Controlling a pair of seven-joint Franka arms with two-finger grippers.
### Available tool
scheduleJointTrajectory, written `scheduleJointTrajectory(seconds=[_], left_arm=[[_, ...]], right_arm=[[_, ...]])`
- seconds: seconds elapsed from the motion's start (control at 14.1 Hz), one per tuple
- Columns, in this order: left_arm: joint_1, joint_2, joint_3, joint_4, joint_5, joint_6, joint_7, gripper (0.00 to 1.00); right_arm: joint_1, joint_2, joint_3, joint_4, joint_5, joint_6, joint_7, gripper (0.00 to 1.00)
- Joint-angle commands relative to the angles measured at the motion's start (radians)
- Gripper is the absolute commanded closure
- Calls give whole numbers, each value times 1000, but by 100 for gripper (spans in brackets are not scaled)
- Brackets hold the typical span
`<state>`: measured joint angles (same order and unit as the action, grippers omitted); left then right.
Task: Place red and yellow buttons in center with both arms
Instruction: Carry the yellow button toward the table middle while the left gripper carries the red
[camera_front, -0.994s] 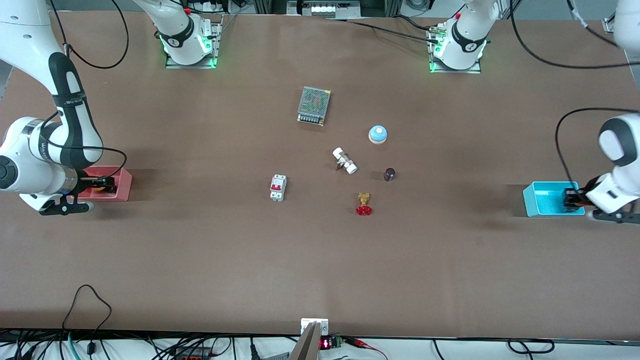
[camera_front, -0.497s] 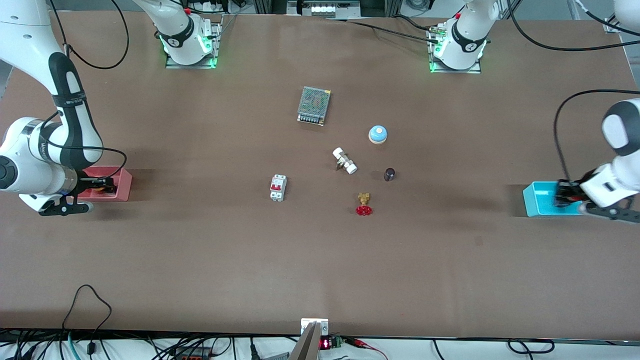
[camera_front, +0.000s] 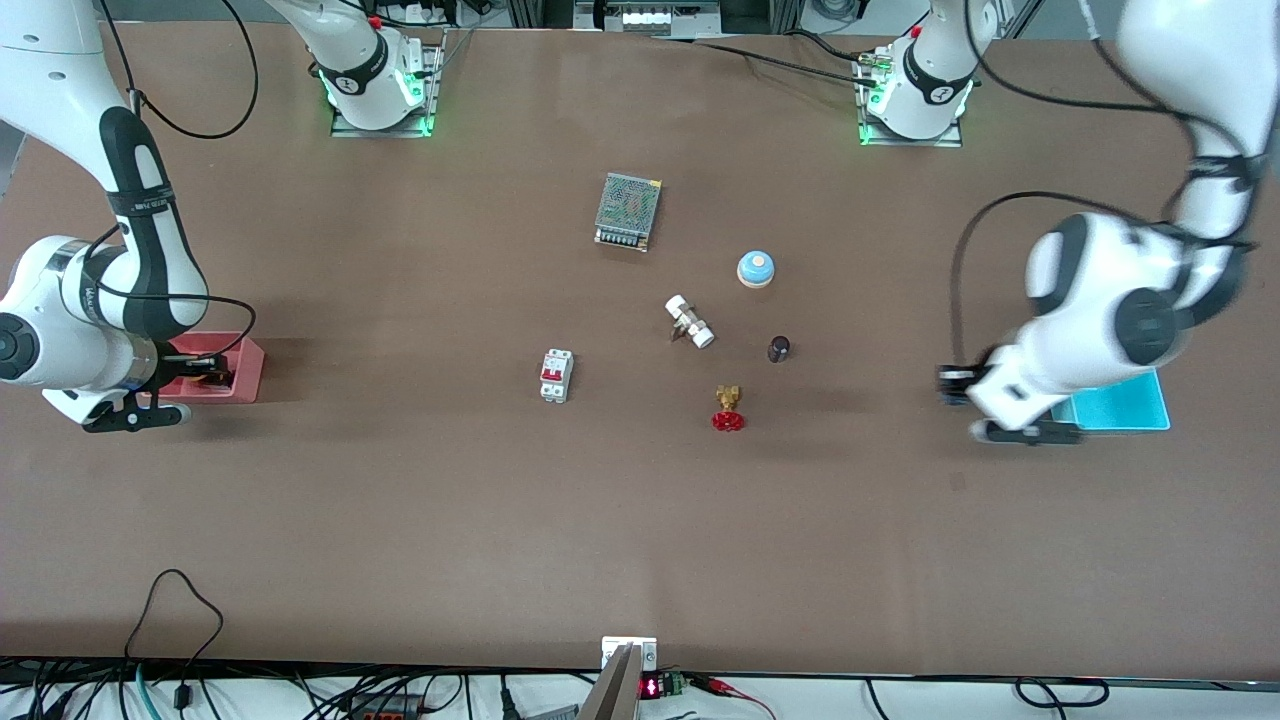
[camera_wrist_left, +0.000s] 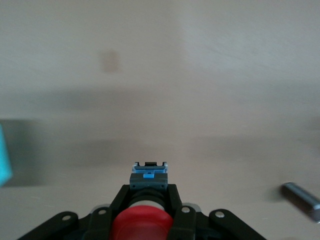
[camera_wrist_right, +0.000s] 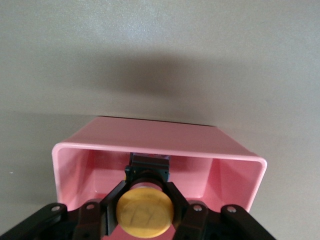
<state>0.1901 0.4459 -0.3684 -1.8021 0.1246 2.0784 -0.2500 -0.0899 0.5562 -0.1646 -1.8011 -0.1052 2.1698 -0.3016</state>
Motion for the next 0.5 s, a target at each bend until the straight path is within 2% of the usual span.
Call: scheduleJointTrajectory(seconds=[0.0,0.21,0.43], left_arm=[[-72,39,2,4,15,3,-136,81],[-150,59,5,-71,41,111,-285,81],[-168,59,5,-150,52,219,-340,80]], right_arm=[[-5,-1,7,11,-18,-8,-17,68],[-7,-50,8,23,-15,-62,-19,69],[-1,-137,11,89,25,-229,-10,68]])
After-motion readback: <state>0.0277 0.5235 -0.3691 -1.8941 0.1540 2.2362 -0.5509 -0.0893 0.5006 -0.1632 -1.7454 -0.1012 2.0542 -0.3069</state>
